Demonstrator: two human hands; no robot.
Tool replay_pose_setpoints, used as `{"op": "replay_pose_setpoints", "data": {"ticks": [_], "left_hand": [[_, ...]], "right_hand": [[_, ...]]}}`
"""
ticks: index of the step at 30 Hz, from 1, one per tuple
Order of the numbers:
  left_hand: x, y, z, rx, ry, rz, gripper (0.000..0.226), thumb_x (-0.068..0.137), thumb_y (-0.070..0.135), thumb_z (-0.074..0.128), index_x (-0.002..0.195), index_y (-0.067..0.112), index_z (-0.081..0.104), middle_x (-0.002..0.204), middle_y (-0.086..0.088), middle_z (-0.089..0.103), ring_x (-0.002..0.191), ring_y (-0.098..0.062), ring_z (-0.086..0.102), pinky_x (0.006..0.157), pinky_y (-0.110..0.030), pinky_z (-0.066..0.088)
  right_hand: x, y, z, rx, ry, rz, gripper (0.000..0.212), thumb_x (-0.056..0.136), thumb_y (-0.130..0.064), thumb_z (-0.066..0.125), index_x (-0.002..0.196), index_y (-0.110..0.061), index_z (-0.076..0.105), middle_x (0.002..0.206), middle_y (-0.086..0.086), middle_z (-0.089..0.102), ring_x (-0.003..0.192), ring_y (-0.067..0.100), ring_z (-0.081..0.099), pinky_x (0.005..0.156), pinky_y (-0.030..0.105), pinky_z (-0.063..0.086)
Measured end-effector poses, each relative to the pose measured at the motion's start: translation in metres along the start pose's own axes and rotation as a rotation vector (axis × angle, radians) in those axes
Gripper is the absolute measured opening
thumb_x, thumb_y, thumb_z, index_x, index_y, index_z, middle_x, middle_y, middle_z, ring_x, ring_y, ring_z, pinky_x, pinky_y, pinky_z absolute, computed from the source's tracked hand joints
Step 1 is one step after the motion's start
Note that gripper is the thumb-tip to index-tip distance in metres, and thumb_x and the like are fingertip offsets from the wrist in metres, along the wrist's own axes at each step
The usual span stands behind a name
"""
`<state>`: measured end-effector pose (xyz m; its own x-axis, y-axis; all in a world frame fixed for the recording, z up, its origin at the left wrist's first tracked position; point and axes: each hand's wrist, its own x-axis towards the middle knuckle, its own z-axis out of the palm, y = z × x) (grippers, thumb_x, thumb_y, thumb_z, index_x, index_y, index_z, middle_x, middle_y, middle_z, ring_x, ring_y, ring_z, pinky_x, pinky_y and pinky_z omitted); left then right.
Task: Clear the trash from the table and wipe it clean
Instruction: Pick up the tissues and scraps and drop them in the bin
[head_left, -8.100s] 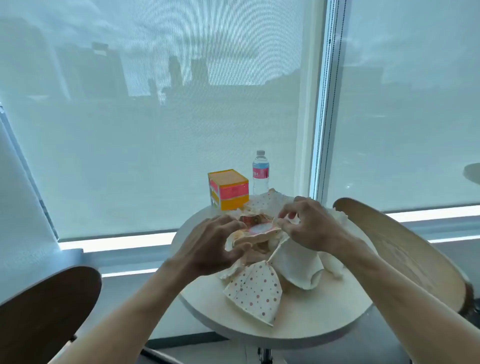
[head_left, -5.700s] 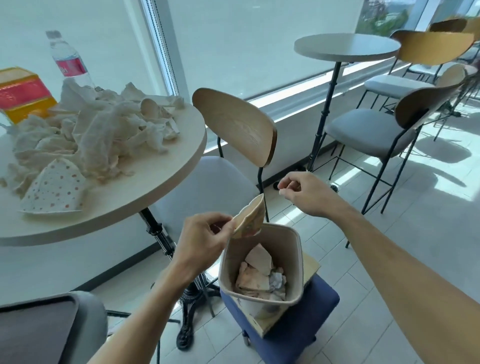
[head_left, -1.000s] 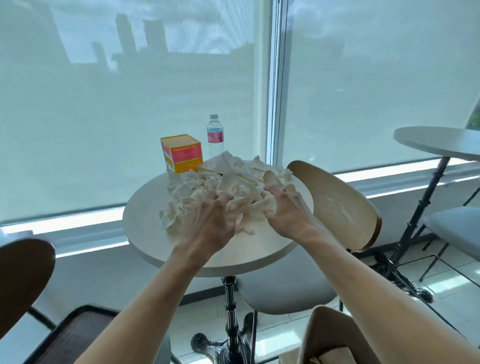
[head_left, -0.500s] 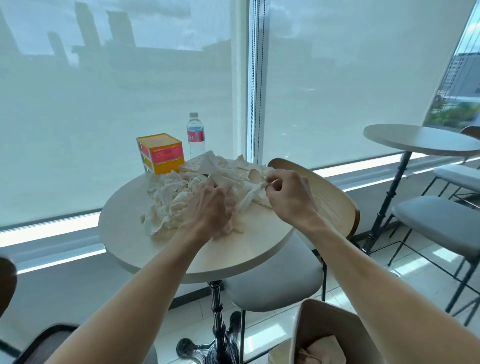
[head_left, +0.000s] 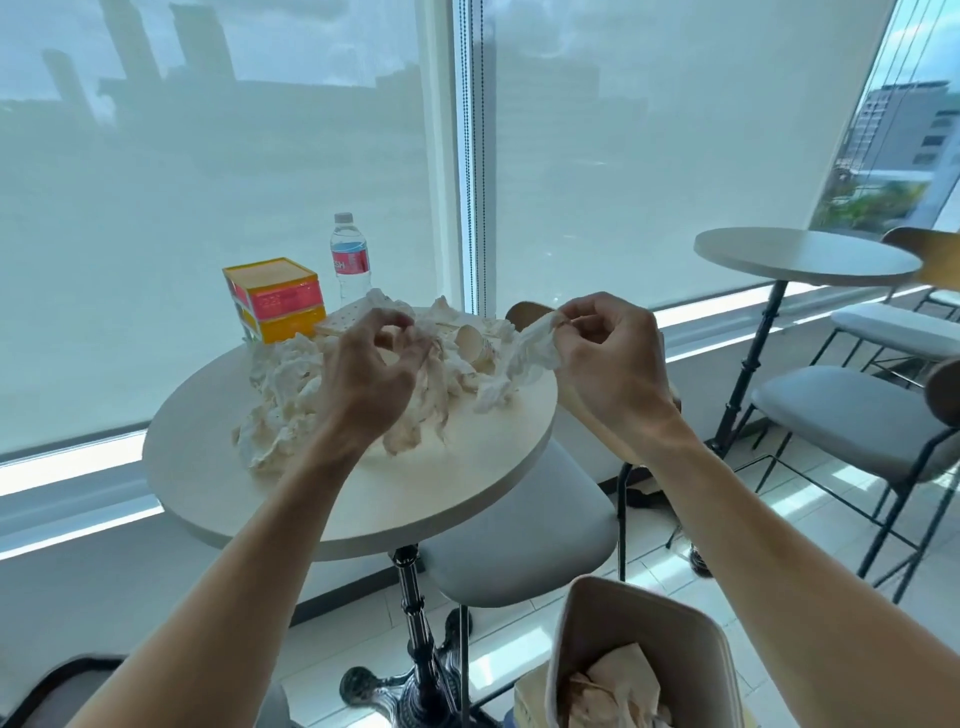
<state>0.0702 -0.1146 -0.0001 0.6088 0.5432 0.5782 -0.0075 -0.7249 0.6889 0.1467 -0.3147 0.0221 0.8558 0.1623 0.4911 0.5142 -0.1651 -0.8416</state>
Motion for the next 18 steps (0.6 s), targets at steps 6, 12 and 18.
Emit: {"op": "replay_pose_setpoints", "data": {"ticks": [6, 12, 18], "left_hand": [[-0.027, 0.028, 0.01, -0.179, -0.079, 0.001, 0.019, 0.086, 0.037, 0.071, 0.103, 0.03, 0.065, 0.087, 0.008, 0.067, 0.051, -0.001, 0.049, 0.049, -0.024, 0.045], [-0.061, 0.055, 0.026, -0.328, -0.172, -0.056, 0.017, 0.085, 0.034, 0.072, 0.1, 0.031, 0.066, 0.09, -0.002, 0.069, 0.061, -0.012, 0.054, 0.049, -0.022, 0.046], [-0.099, 0.075, 0.047, -0.396, -0.277, -0.058, 0.028, 0.083, 0.034, 0.072, 0.108, 0.023, 0.067, 0.096, -0.007, 0.071, 0.078, -0.043, 0.059, 0.062, -0.05, 0.054]], "right_hand": [[-0.007, 0.033, -0.024, 0.012, -0.015, 0.086, 0.011, 0.078, -0.018, 0.06, 0.069, -0.014, 0.066, 0.059, -0.009, 0.06, 0.06, 0.007, 0.054, 0.059, 0.026, 0.046], [-0.022, 0.071, -0.053, 0.049, -0.066, 0.157, 0.015, 0.078, -0.012, 0.056, 0.063, -0.008, 0.058, 0.05, -0.008, 0.045, 0.047, 0.004, 0.039, 0.046, 0.02, 0.034], [-0.038, 0.115, -0.084, 0.088, -0.176, 0.253, 0.025, 0.077, -0.009, 0.053, 0.054, -0.017, 0.052, 0.047, -0.009, 0.04, 0.048, 0.007, 0.038, 0.043, 0.02, 0.032]]}}
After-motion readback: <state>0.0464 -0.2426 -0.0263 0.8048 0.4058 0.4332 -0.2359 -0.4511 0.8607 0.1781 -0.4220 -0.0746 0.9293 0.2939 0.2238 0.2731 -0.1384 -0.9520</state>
